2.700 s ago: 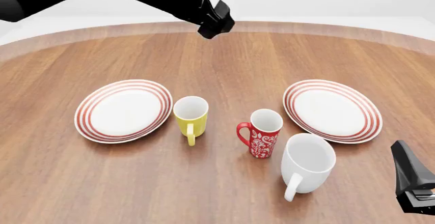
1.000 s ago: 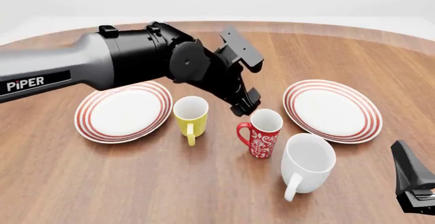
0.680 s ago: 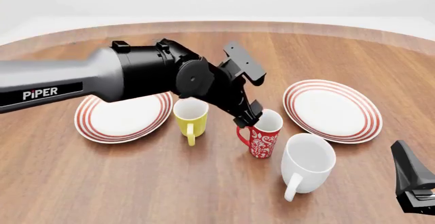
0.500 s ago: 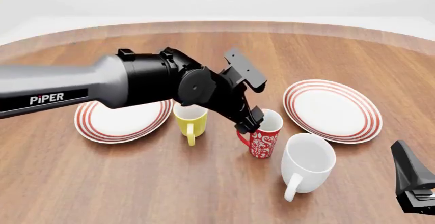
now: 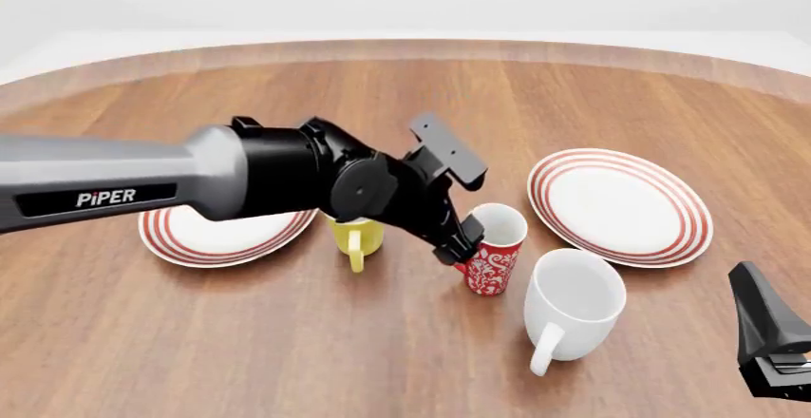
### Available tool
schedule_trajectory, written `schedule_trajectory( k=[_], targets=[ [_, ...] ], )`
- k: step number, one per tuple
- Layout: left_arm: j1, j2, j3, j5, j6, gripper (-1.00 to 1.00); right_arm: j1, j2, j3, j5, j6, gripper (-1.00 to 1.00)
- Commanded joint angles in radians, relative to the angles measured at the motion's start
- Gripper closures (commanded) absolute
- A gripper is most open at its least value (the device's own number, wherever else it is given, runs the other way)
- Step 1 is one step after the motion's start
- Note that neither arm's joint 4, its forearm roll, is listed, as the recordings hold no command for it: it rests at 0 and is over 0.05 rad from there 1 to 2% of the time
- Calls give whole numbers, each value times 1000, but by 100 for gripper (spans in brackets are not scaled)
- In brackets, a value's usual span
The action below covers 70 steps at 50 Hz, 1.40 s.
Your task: Put the red mug on the left plate.
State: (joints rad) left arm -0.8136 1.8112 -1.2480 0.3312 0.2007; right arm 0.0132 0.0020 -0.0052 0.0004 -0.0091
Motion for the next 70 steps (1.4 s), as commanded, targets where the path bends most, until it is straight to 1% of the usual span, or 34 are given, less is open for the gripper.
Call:
schedule_trajectory(
  k=[1, 9, 16, 30, 41, 55, 70],
  targets=[
    [8, 19, 15, -31, -9, -100, 0, 0, 0, 0, 0, -100],
    [5, 30, 36, -61, -23, -100, 0, 0, 0, 0, 0, -100],
    [18, 49, 37, -77, -25, -100, 0, 0, 0, 0, 0, -100],
    [7, 51, 95, -132, -50, -100, 0, 0, 0, 0, 0, -100],
    [13, 56, 108, -150, -63, -100, 0, 0, 0, 0, 0, -100],
    [34, 77, 91, -154, -67, -100, 0, 0, 0, 0, 0, -100],
    [23, 100, 153, -230, -98, -100, 0, 0, 0, 0, 0, -100]
  ],
)
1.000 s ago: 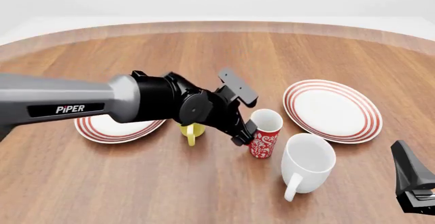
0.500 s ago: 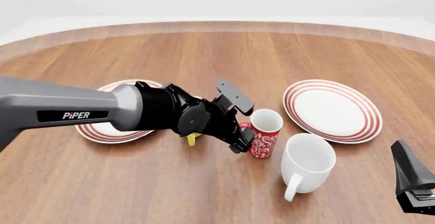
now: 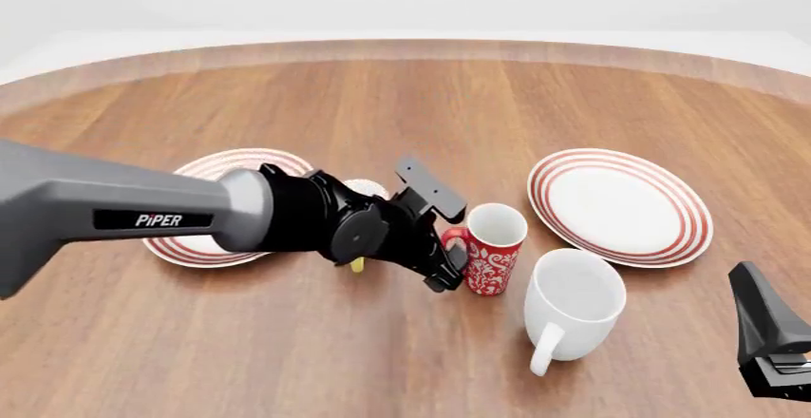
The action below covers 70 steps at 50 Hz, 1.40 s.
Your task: Put the red mug on the left plate.
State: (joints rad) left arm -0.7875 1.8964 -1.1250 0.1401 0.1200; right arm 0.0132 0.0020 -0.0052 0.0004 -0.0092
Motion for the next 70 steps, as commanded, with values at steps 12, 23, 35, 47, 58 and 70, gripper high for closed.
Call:
schedule_trajectory(
  k=[12, 23, 35, 47, 58, 70],
  targets=[
    [-12, 37, 46, -64, -27, -100, 0, 0, 0, 0, 0, -100],
    [-3, 38, 31, -56, -24, -100, 0, 0, 0, 0, 0, -100],
    [23, 29, 5, -31, -6, -100, 0, 0, 0, 0, 0, -100],
    [70, 28, -21, -44, 53, 100, 0, 0, 0, 0, 0, -100],
    [69, 27, -12, -55, 46, 100, 0, 0, 0, 0, 0, -100],
    [84, -36, -20, -33, 40, 100, 0, 0, 0, 0, 0, -100]
  ],
)
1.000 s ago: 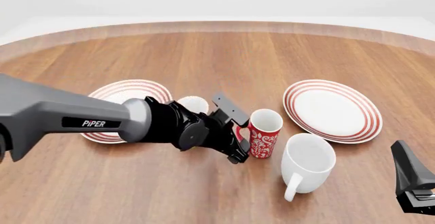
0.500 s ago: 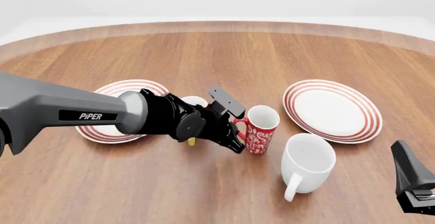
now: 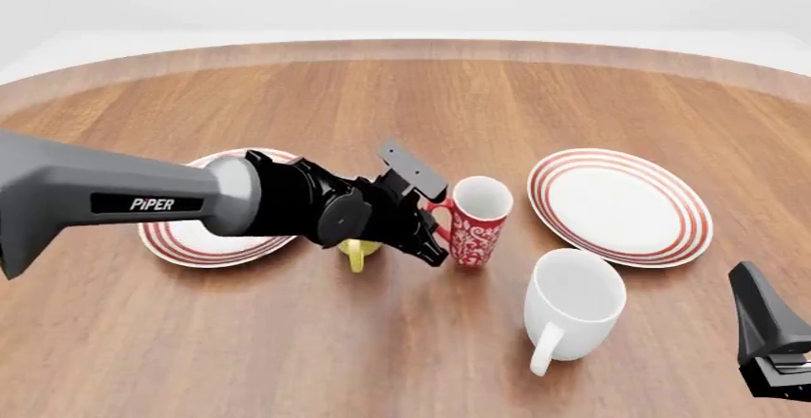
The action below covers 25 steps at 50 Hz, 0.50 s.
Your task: Put the red mug on the left plate.
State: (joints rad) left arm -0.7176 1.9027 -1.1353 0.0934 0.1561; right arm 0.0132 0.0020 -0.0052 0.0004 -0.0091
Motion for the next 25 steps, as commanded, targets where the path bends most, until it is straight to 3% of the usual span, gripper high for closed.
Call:
schedule_trajectory(
  k=[1, 22, 25],
  targets=[
    [16, -49, -11, 22, 8, 100, 0, 0, 0, 0, 0, -100],
    [124, -198, -113, 190, 66, 100, 0, 0, 0, 0, 0, -100],
    [168, -196, -117, 187, 108, 100, 0, 0, 0, 0, 0, -100]
  ],
)
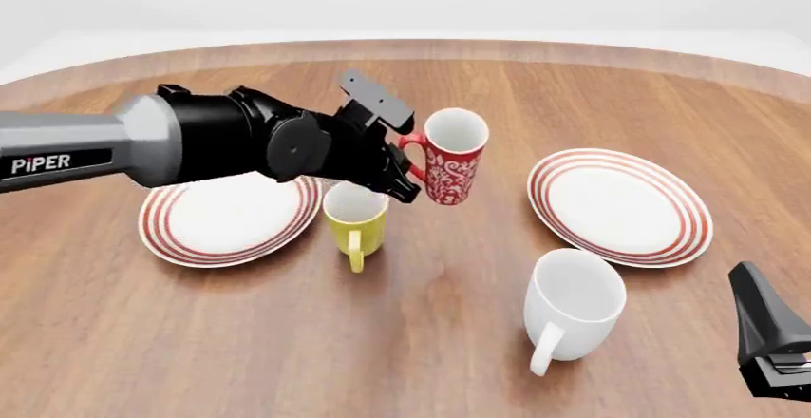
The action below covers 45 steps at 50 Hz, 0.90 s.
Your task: Put the red mug on the left plate.
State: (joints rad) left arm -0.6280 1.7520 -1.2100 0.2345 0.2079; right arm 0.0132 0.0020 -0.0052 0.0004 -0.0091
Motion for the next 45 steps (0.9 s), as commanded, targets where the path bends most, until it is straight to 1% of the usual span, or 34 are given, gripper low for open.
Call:
schedule_trajectory(
  k=[1, 3, 5, 8, 12, 15, 24, 35, 45],
  targets=[
    [102, -47, -57, 50, 59, 100, 0, 0, 0, 0, 0, -100],
    [133, -44, -68, 49, 79, 100, 0, 0, 0, 0, 0, -100],
    [144, -44, -68, 52, 88, 100, 0, 0, 0, 0, 0, -100],
    [201, -37, -110, 52, 105, 100, 0, 0, 0, 0, 0, -100],
    [269, -36, -164, 55, 103, 100, 0, 0, 0, 0, 0, -100],
    [303, -39, -174, 47, 99, 100, 0, 0, 0, 0, 0, -100],
    [360, -84, -130, 16, 68, 100, 0, 0, 0, 0, 0, -100],
    [399, -144, -62, -25, 26, 100, 0, 0, 0, 0, 0, -100],
    [434, -178, -14, -54, 15, 100, 0, 0, 0, 0, 0, -100]
  ],
)
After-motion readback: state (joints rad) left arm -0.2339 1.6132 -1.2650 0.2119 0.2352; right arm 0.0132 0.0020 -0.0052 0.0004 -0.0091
